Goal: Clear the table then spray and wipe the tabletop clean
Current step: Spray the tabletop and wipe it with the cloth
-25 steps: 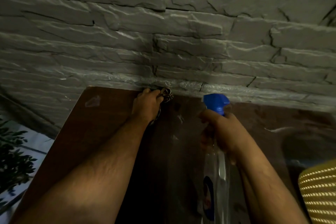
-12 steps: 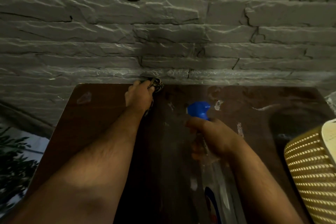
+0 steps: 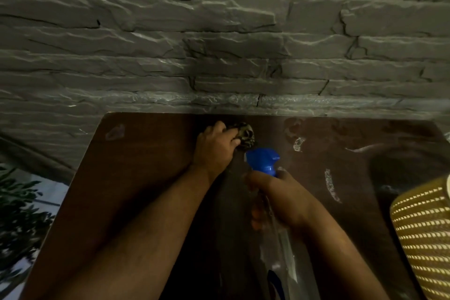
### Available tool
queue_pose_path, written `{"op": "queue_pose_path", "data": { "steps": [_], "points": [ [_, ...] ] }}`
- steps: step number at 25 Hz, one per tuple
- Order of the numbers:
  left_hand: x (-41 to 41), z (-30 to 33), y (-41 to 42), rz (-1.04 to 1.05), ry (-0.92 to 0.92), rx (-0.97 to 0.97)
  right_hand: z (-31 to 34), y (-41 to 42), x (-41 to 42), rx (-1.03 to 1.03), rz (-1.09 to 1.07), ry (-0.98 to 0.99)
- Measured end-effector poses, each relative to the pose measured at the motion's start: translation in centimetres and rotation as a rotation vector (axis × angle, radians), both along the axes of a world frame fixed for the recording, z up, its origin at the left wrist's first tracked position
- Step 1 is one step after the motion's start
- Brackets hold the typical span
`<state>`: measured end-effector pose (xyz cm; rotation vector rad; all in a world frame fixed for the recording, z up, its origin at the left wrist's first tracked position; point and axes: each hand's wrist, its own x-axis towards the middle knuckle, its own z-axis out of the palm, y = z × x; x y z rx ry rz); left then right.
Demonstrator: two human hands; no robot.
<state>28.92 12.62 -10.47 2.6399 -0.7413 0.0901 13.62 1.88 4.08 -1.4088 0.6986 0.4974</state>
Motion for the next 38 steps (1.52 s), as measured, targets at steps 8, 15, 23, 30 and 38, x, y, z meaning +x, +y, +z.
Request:
{"op": "queue_pose_path", "data": {
  "steps": [8, 15, 23, 30, 38],
  "points": [
    [1.9, 0.1, -3.7, 0.000, 0.046, 0.076, -1.4, -2.5, -2.4, 0.024, -0.032, 0.045],
    [2.2, 1.1, -2.7, 0.046, 0.068, 0.094, -0.9, -2.4, -2.6, 0.072, -0.076, 0.066],
    [3.1, 1.2, -2.9, 0.068, 0.124, 0.072, -1.5, -2.2, -3.4, 0.112, -0.063, 0.061],
    [-0.8, 0.0, 2.2, -0.225, 0.024, 0.083, -0.8, -2.0, -5.2, 0.094, -0.033, 0.130],
    [-6.1, 0.1, 3.7, -0.356, 0.074, 0.035, -1.1, -1.9, -7.1, 0.093, -0.060, 0.159]
  ]
}}
